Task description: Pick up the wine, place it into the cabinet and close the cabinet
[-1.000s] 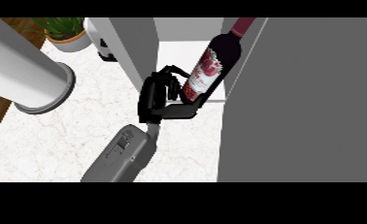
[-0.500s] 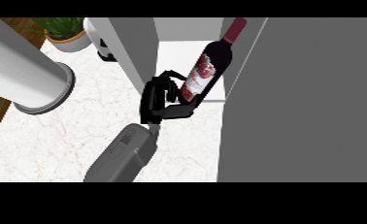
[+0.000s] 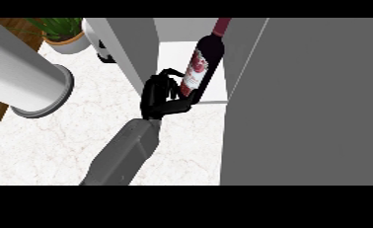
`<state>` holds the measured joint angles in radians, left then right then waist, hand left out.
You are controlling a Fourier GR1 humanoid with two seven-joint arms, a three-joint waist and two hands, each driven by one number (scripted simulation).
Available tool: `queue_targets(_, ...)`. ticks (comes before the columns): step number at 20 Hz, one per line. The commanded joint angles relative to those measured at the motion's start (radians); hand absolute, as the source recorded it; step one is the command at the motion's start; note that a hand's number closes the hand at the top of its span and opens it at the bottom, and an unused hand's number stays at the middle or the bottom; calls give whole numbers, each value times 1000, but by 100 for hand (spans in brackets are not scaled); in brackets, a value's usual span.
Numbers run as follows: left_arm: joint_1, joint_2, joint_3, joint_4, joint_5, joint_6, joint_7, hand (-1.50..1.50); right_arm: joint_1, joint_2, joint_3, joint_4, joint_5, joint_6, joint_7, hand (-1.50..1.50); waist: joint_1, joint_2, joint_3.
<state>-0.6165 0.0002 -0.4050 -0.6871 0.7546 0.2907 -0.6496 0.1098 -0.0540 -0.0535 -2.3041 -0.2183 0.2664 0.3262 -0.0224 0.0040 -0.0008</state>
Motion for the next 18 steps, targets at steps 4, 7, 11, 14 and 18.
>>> queue_targets(4,-103,0,-73,67,106,21,-7,150,-26,39,58,-27,56,-53,38,-150,-4,0,0)
queue_targets(7,-152,0,-35,203,134,-57,-54,150,50,33,36,-8,18,2,-28,-150,-10,2,0)
queue_targets(11,-194,0,-55,165,181,-32,0,150,-35,11,-8,38,0,-18,-6,-150,-2,0,0)
queue_targets(14,-228,0,-58,173,199,-12,10,150,-31,31,62,-27,45,-45,50,-150,-2,0,0)
queue_targets(18,-295,0,-24,254,228,-55,3,150,33,24,18,69,36,28,-91,-150,-10,2,1)
